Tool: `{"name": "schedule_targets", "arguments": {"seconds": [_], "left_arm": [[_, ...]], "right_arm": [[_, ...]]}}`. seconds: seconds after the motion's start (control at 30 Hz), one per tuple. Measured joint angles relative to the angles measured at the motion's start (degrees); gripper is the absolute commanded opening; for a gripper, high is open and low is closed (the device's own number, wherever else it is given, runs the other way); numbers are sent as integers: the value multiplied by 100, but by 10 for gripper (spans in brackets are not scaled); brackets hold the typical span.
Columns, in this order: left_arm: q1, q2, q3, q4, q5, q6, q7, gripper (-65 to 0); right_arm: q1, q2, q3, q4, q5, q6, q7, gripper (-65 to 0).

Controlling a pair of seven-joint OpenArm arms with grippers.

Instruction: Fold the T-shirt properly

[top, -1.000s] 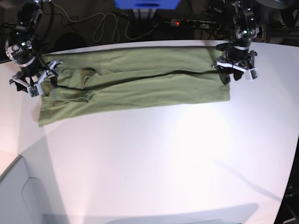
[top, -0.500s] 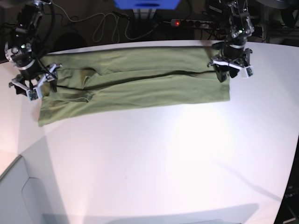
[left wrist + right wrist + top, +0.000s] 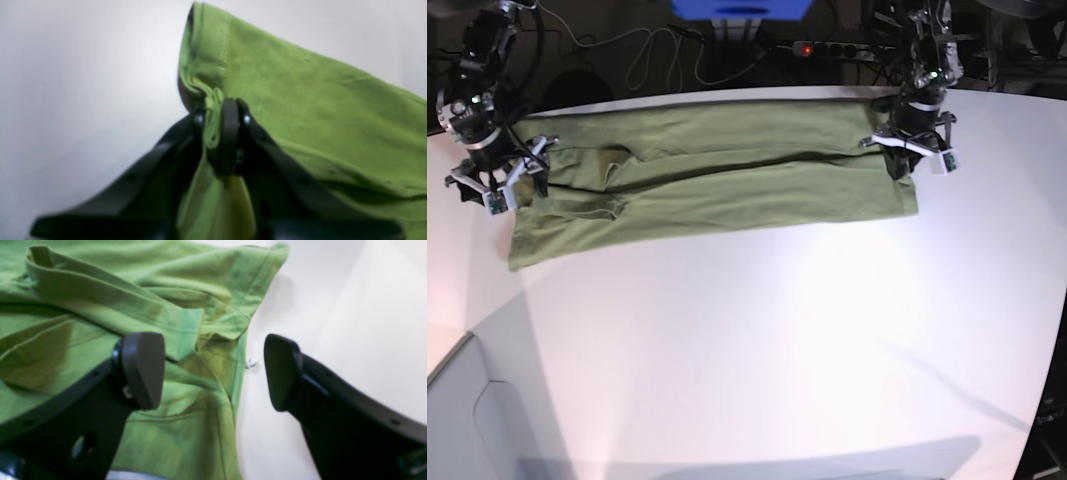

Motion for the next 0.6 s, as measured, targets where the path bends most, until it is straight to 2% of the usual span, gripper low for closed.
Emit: {"name": "schedule_targets", "arguments": {"seconds": [0.17,0.3,0.6], "left_arm": [[166,70,48,1167,-4,-59,26,-650],[151,402,120,1718,15,-39,17,-650],[162,413,1635,1740,52,-9,57,-650]], "right_arm": [[0,-2,0,0,0,0,13,-202],[11,-4,9,2,2,0,17,-202],[22,-15,9,2,-2,0,13,-202]]}}
